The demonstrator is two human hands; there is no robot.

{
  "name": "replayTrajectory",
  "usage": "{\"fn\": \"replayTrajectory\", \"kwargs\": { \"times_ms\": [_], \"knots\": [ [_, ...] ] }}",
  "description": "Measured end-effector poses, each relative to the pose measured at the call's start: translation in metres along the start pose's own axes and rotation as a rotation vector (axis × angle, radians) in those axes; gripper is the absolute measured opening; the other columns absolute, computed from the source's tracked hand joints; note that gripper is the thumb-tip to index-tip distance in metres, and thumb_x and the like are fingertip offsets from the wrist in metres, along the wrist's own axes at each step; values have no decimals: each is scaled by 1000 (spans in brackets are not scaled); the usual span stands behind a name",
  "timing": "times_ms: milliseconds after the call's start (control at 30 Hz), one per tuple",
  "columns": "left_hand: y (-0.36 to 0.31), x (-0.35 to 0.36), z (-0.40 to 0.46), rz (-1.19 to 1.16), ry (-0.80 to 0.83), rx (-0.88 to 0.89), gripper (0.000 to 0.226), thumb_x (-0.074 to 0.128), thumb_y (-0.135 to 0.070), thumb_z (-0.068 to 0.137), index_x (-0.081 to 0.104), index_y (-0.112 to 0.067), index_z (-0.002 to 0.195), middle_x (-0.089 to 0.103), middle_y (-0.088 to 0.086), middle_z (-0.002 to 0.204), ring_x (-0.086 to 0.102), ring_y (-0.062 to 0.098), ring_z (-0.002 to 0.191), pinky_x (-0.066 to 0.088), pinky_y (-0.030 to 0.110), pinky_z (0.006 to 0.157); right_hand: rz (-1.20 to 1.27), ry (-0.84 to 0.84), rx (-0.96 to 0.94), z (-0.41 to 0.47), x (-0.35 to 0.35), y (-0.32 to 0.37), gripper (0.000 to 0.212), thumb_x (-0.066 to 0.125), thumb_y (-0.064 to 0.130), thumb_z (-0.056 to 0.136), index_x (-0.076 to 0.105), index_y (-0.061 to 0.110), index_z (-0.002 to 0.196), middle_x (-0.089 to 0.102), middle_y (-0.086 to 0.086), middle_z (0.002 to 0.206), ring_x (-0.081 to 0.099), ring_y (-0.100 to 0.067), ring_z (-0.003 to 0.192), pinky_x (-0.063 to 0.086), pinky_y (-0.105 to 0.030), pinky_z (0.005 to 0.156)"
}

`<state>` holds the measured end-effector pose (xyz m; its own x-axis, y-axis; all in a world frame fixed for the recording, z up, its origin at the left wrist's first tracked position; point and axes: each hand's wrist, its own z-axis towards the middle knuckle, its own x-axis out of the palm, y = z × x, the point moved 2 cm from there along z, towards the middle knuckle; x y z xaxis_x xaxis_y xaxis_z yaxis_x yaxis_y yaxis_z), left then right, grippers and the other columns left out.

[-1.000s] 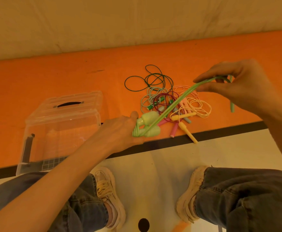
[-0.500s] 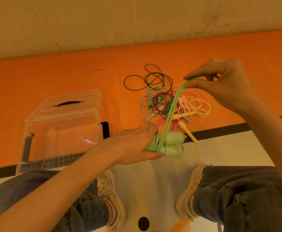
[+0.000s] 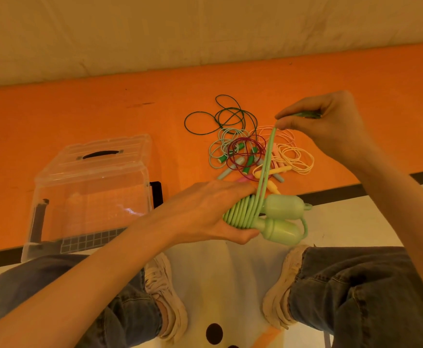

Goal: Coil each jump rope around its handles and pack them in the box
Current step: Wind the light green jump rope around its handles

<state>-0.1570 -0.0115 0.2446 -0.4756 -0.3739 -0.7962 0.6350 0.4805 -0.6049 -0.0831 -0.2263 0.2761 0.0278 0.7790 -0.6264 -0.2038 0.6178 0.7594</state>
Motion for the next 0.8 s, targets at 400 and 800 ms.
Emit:
{"fn": "replayTrajectory", "kwargs": {
  "times_ms": [400,800],
  "knots": [
    [-3,-10,-5,-132,-322,-59,70,80,-54,66,36,-31,114,65,-16,100,64,3,81,53,30,61,89,77,164,-1,6,-7,10,76,19,76,75,18,86,73,6,78,67,-15,79,52,-27,73],
    [9,-28,0,-623,-739,-211,55,78,-25,76,47,-12,119,61,-3,98,58,2,82,45,15,66,124,99,216,-5,1,-2,17,69,18,83,73,15,99,70,4,78,60,11,63,41,-4,54]
  ]
}}
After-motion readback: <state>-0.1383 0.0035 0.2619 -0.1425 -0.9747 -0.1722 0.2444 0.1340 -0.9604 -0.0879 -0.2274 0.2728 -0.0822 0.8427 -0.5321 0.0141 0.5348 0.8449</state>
